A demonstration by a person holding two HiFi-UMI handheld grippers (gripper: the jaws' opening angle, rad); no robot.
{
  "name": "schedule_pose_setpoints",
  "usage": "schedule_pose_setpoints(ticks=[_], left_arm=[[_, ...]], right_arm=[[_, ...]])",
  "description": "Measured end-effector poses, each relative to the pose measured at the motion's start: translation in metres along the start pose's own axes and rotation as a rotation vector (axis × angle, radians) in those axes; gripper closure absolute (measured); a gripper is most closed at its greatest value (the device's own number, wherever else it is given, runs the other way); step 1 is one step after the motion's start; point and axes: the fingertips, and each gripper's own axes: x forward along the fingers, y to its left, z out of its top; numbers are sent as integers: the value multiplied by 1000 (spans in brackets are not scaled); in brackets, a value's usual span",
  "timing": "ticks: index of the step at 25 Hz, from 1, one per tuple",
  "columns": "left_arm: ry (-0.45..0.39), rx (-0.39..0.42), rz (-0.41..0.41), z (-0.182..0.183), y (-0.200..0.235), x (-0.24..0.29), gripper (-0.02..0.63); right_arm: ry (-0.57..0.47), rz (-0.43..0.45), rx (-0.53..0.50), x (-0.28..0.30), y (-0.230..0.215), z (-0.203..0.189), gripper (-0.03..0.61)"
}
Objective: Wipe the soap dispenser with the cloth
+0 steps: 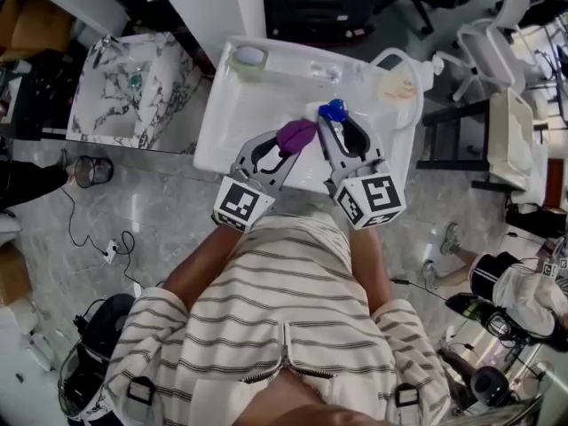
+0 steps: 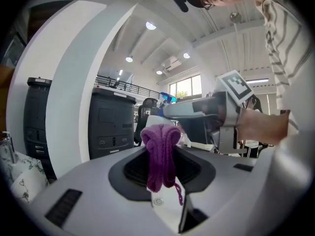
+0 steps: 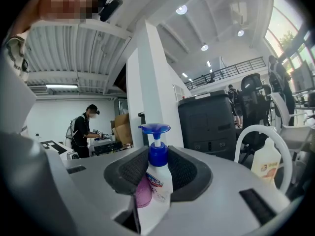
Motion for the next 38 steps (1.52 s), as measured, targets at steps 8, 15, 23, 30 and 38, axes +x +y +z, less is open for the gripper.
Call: schedule_pose_setpoints(ticks=[8, 15, 23, 30, 38], left_arm=[[-20, -12, 17, 11, 5, -3, 495], [-15, -12, 0, 12, 17, -1, 495], [-13, 5, -128, 15, 14, 0, 495], [0, 36, -259, 10, 10, 2, 495], [18, 90, -368, 9, 8, 2, 495]], right_arm=[[6, -4, -1, -11, -9, -1, 446], [28, 48, 12, -20, -8, -7, 446], [37, 113, -28, -23, 1, -7, 445], [43, 178, -64, -26, 3, -6, 445], [57, 253, -79, -25, 17, -11, 446]])
